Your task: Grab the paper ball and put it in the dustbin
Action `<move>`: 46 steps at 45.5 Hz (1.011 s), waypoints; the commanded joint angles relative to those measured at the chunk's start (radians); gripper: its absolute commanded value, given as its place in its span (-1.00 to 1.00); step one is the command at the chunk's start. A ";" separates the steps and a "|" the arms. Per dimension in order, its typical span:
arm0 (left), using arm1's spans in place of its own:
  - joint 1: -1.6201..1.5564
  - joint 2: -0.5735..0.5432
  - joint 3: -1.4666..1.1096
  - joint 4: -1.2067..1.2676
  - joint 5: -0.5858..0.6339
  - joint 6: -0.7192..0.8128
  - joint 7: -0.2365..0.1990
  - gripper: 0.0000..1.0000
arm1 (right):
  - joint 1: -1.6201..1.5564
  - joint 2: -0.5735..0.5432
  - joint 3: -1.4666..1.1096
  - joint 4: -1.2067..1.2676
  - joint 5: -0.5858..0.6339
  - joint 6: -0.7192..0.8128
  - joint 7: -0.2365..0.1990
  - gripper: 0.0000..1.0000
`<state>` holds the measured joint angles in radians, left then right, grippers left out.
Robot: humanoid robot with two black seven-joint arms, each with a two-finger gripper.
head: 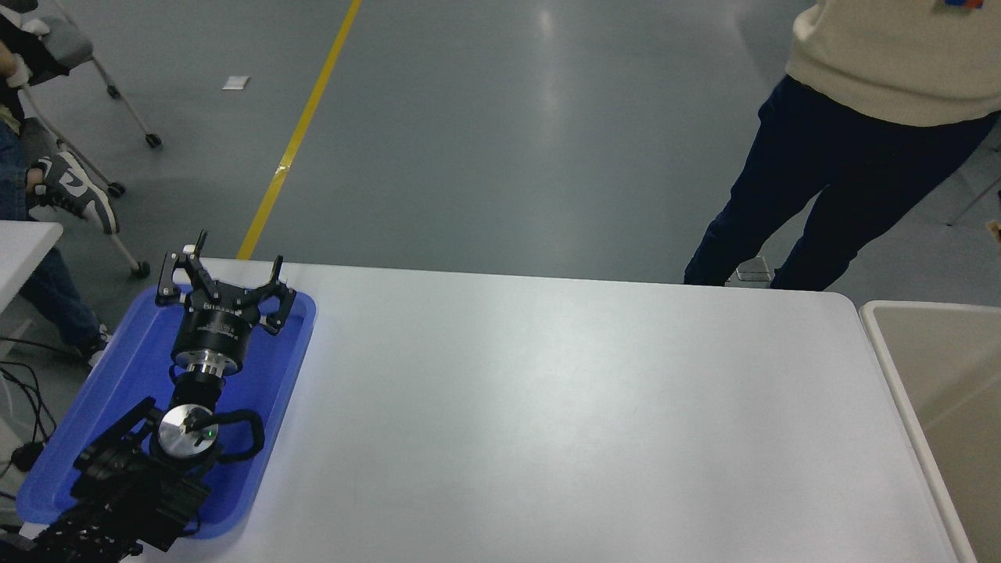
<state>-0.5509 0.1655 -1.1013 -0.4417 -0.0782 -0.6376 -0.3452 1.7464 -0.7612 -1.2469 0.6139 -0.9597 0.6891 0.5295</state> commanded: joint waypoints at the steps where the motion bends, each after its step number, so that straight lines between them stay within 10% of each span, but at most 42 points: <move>1: 0.000 0.000 0.000 0.000 0.000 -0.001 -0.002 1.00 | -0.542 -0.013 0.050 -0.453 -0.004 -0.167 0.202 -1.00; 13: 0.000 0.000 0.000 0.000 0.000 0.001 -0.002 1.00 | -0.837 0.063 0.049 -0.602 0.291 -0.256 0.162 -1.00; 26: 0.000 0.000 0.000 0.000 0.000 0.001 -0.002 1.00 | -1.025 0.135 0.164 -0.605 0.455 -0.465 -0.092 -1.00; 46: 0.000 -0.001 0.000 0.000 0.000 0.001 -0.002 1.00 | -1.134 0.284 0.527 -0.603 0.458 -0.609 -0.292 -1.00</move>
<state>-0.5507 0.1647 -1.1014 -0.4418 -0.0782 -0.6366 -0.3467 0.6742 -0.5477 -0.9009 0.0164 -0.5202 0.1490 0.3431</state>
